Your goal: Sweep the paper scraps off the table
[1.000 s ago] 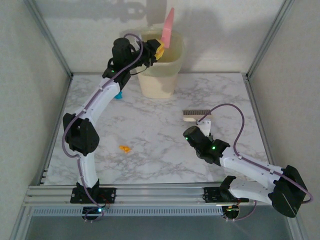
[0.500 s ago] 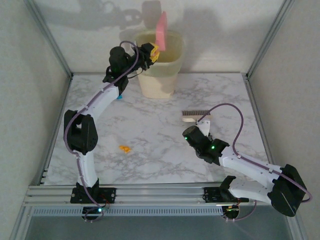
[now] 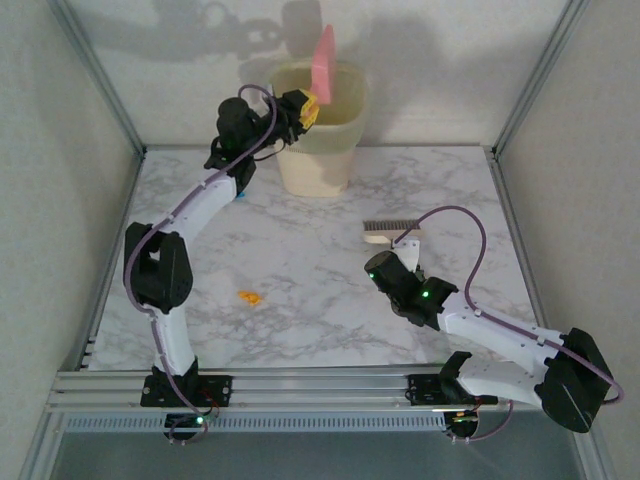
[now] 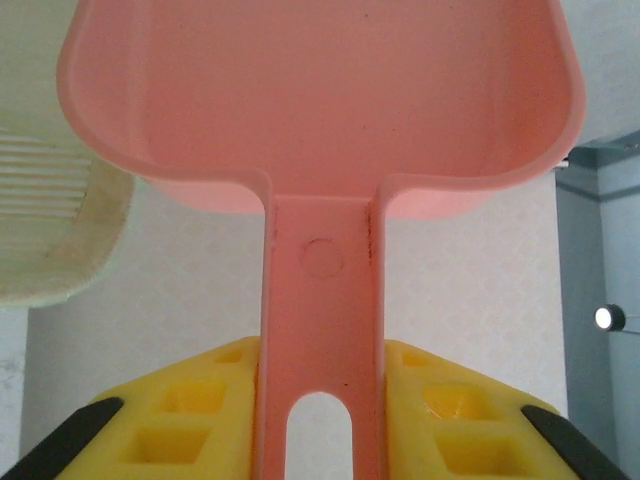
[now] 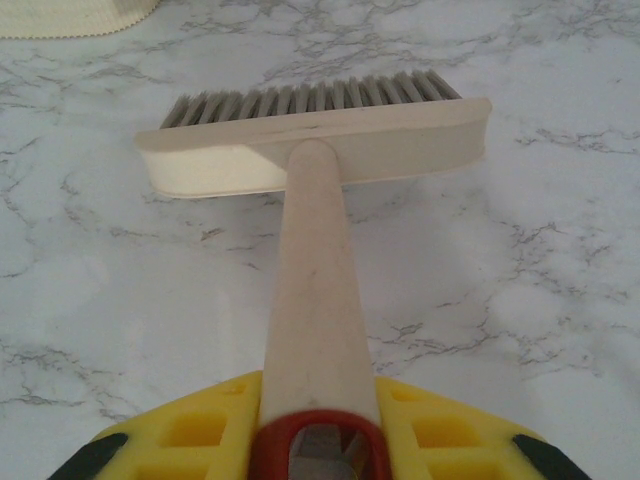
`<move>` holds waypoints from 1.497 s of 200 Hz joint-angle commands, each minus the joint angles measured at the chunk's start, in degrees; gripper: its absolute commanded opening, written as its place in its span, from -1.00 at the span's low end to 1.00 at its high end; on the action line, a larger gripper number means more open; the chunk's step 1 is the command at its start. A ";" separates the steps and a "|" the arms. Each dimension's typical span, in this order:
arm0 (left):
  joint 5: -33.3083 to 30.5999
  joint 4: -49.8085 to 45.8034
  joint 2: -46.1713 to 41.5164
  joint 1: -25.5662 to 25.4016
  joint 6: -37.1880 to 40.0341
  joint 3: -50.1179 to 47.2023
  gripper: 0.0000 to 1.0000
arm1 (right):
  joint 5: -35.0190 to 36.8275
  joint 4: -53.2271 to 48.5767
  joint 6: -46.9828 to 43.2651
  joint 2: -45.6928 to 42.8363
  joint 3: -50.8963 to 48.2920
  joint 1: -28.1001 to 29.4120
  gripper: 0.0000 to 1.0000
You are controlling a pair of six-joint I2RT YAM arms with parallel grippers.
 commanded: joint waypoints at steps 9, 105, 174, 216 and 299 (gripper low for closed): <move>-0.92 -3.10 -8.40 -2.12 9.06 -1.35 -1.00 | 1.59 1.60 -0.30 -0.03 1.57 -0.41 -1.00; -20.96 -22.97 -33.84 -13.73 37.35 -21.82 -1.00 | -5.43 13.61 -8.54 -9.00 -5.58 -0.32 -1.00; -41.07 -45.78 -56.02 -18.17 53.92 -34.55 -1.00 | -33.58 34.06 -20.87 -12.99 -13.03 0.58 -1.00; -49.70 -52.30 -65.15 -18.14 55.28 -43.78 -1.00 | -38.70 32.56 -26.49 -2.35 -6.95 6.70 -1.00; -56.77 -57.79 -69.63 -18.16 59.21 -50.56 -1.00 | -38.14 24.73 -31.41 10.12 6.63 17.76 -1.00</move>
